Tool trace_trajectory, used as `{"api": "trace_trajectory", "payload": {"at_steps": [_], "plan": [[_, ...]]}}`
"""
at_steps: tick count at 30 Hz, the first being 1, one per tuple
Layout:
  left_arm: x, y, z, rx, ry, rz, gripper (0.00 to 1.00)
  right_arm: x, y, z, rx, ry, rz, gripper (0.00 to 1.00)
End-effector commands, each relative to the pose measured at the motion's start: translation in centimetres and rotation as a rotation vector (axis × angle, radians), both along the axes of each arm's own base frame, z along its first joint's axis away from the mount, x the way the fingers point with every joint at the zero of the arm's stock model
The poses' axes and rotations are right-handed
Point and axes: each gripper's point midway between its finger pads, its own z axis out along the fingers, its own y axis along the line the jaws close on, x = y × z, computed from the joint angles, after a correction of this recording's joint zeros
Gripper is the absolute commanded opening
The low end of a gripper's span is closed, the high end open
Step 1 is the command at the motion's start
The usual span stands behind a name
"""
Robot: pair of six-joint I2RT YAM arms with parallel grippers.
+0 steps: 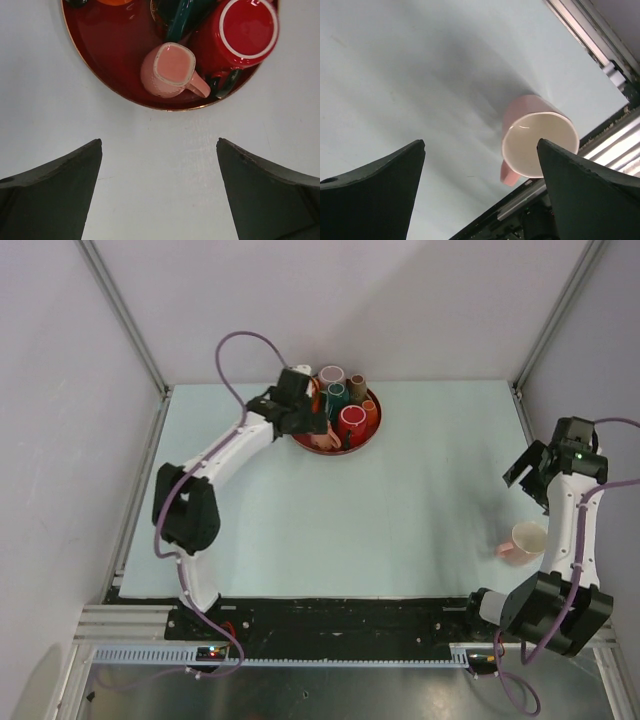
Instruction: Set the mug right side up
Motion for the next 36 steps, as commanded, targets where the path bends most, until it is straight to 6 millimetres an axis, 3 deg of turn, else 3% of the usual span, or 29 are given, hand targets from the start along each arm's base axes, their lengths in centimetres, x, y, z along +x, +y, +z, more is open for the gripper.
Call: {"api": "trace_trajectory", "payload": {"at_steps": [1, 5, 10, 17, 20, 24, 30, 36], "plan": [[2.2, -1.6, -1.5, 0.037, -0.073, 0.229, 1.0, 1.8, 1.3, 2.1, -0.063, -0.065, 0.092, 1.0], [3.2, -3.6, -3.8, 0.079, -0.063, 0.273, 1.0, 3.0, 3.5, 1.9, -0.024, -0.078, 0.187, 1.0], [5.4, -3.8, -6.5, 0.14, -0.058, 0.317, 0.99, 3.5, 5.7, 2.6, -0.027, -0.109, 0.304, 0.99], [6.5, -4.6, -7.6, 0.108, -0.041, 0.326, 0.91, 2.2, 6.7, 4.3, -0.051, -0.151, 0.347, 0.99], [6.1, -4.3, -8.6, 0.107, -0.008, 0.324, 0.81, 1.9, 6.7, 4.8, -0.061, -0.169, 0.352, 0.99], [4.9, -2.5, -10.5, 0.127, 0.053, 0.342, 0.64, 2.2, 7.0, 5.1, -0.055, -0.186, 0.36, 1.0], [4.6, -0.8, -11.2, 0.133, 0.087, 0.352, 0.48, 3.3, 8.0, 5.2, -0.014, -0.21, 0.388, 0.99], [4.7, -0.6, -12.1, 0.129, 0.119, 0.312, 0.28, 3.8, 8.6, 5.4, -0.009, -0.215, 0.413, 0.99]]}}
